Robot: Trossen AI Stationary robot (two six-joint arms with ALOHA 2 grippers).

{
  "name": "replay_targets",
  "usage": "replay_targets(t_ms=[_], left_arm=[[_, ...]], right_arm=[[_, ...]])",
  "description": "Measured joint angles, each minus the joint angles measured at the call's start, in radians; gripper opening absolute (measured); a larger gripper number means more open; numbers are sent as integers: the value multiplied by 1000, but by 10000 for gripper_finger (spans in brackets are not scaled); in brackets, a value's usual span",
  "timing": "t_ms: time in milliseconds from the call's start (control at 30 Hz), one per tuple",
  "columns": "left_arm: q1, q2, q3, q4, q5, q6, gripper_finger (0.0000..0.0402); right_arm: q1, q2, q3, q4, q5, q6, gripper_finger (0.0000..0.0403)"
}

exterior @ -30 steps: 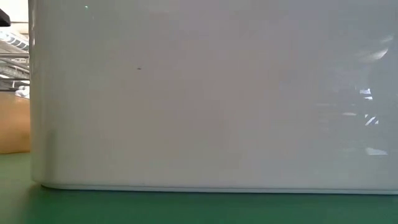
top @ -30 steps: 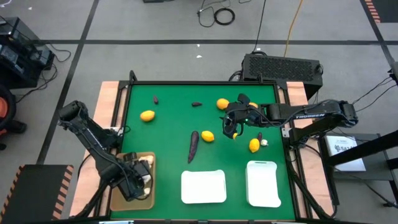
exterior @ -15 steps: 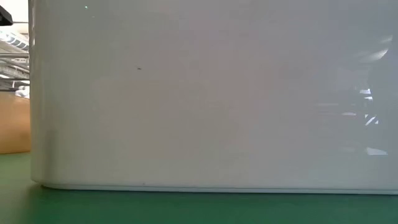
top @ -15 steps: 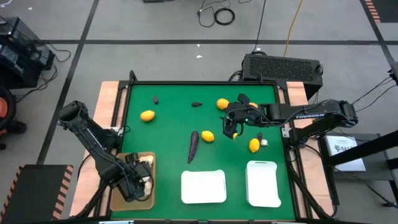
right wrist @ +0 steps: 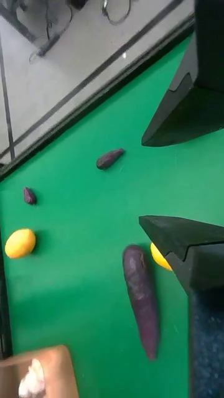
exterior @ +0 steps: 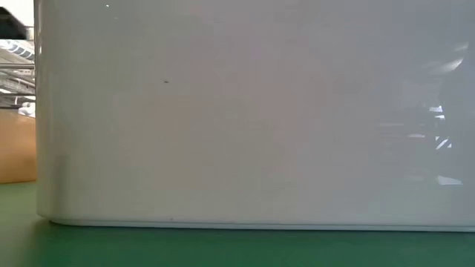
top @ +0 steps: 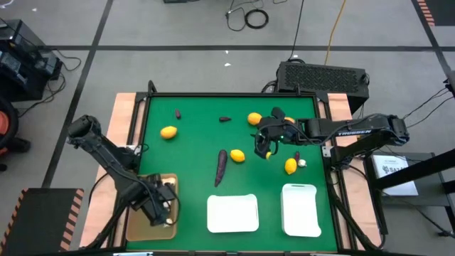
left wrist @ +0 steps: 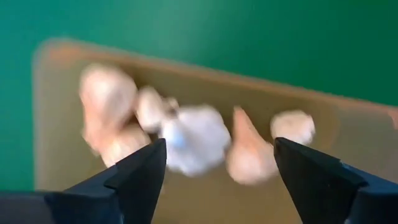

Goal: Sort produce into baskets
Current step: Put the garlic into the orange bin

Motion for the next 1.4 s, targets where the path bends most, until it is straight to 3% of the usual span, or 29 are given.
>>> replay_targets(t_ms=[233,433,567,767,1000,1133,1267,1400], left_arm=[[47,0,0,7,-217,273,299],[83,-32,0,5,-426,481,299],[122,-81,0,5,-482,595,299],[176,-202,-29,21,-550,701,299],[258,-458,-251,243,-555,746,299],[302,-588,-391,536,-525,860,299],[343,-657,-507,867,-399,984,299],[369,-665,-561,1019,-340,1011,299]], right_arm=[[1,0,5,-104,-88,23,183],[1,0,47,-337,-285,277,183],[1,-1,61,-521,-394,393,183],[8,0,60,-847,-415,531,183],[32,-1,36,-1010,-416,700,183],[67,-1,-20,-1009,-418,664,183],[90,-1,-106,-961,-422,607,183],[93,-1,-196,-886,-424,531,183]])
